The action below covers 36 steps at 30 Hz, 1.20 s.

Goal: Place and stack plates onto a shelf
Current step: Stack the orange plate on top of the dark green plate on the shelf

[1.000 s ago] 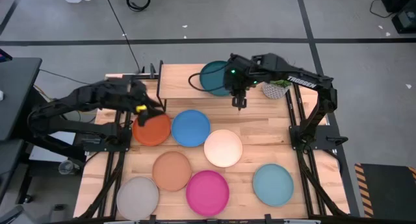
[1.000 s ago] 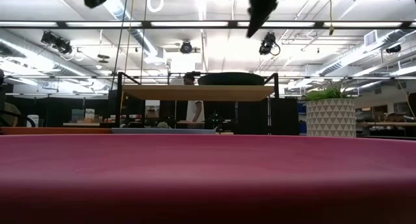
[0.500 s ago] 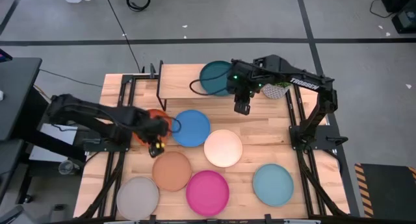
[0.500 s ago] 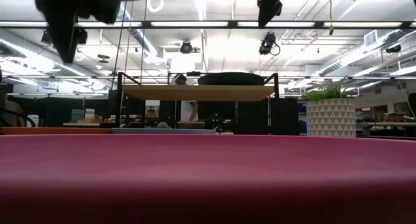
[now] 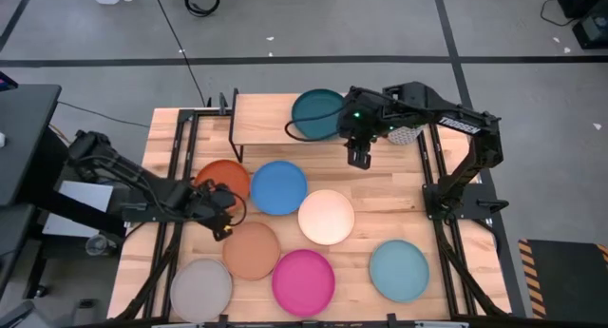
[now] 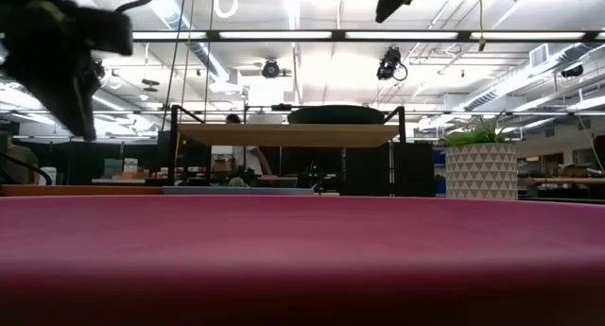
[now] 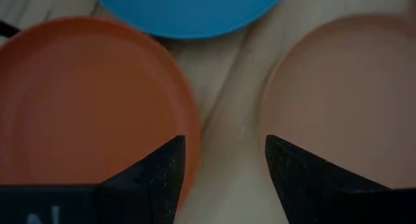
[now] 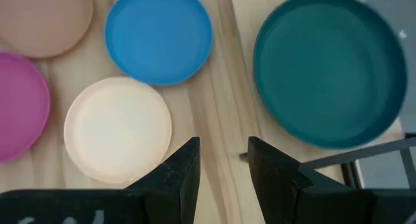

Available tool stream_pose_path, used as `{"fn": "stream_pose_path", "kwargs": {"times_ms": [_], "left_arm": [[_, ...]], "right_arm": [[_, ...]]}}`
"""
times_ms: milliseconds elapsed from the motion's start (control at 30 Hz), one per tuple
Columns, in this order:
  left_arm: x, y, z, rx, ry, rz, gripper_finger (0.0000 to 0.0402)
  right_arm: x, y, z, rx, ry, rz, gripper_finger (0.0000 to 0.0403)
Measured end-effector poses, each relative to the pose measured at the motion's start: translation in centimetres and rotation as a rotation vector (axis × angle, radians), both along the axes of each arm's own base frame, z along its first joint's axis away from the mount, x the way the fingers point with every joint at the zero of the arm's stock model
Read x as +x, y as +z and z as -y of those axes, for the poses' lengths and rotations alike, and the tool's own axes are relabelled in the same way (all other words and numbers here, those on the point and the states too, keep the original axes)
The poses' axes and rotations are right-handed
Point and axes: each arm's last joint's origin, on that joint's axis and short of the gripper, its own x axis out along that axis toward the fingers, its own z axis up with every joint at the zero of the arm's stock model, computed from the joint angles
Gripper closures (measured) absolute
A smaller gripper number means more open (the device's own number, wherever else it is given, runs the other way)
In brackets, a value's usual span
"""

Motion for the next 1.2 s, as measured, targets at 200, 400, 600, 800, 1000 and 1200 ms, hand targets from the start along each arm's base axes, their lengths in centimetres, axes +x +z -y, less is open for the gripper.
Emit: {"fn": "stream_pose_path", "kwargs": {"times_ms": [200, 400, 600, 800, 1000, 1200], "left_arm": [[-0.5, -2.8, -0.1, 0.06, -0.107, -0.034, 0.0183], [-1.2, -4.4, -0.7, 0.069, -0.055, -0.075, 0.0183], [-2.1, -6.0, -0.9, 0.041, -0.08, -0.139, 0.021], [-2.7, -6.7, -1.1, 0.019, -0.066, -0.18, 0.0263], [-2.6, -6.6, -0.9, -0.035, -0.091, -0.186, 0.0351], [-1.6, -3.8, 0.4, -0.179, -0.218, -0.14, 0.0385]], "right_arm": [[0.4, 0.0, 0.1, -0.011, -0.002, 0.021, 0.0268], [0.5, 0.0, 0.1, -0.013, 0.001, 0.033, 0.0268], [0.7, 0.1, 0.1, -0.017, 0.004, 0.051, 0.0268], [0.7, 0.1, 0.1, -0.017, 0.004, 0.054, 0.0268], [0.7, 0.1, 0.1, -0.017, 0.004, 0.053, 0.0268], [0.7, 0.1, 0.2, -0.029, 0.021, 0.049, 0.0268]]}}
